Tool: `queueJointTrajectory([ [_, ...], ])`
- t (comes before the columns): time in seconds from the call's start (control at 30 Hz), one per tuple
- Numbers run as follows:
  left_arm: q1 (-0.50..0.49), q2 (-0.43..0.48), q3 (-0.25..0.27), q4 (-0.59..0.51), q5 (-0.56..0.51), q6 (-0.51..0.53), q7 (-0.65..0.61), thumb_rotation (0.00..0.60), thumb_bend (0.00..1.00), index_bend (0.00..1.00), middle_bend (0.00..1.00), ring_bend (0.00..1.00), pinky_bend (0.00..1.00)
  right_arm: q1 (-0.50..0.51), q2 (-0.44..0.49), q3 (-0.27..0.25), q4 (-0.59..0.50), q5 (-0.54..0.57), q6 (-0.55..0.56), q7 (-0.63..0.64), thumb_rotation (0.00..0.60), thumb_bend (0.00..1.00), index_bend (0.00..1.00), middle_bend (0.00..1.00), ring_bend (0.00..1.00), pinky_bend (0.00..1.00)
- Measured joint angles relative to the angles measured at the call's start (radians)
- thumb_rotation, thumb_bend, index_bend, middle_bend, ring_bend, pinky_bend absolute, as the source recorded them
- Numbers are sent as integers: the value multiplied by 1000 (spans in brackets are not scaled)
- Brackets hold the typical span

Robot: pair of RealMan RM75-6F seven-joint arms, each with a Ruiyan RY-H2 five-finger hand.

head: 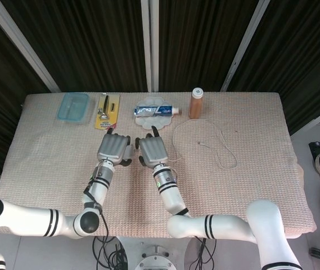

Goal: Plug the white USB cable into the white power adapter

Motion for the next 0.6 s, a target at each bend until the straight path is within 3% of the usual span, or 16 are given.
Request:
queueJointTrajectory([
  [0.2, 2, 8, 4, -14, 8, 8, -1, 516, 203, 521, 549, 346, 136, -12, 10, 1, -8, -1, 5, 6, 600, 271, 457, 510, 281, 30],
  [0.6, 1, 9, 9, -15, 6, 11, 1, 524, 204, 521, 550, 346, 136, -18, 13, 3, -16, -8, 12, 9, 600, 336, 591, 511, 290, 31],
])
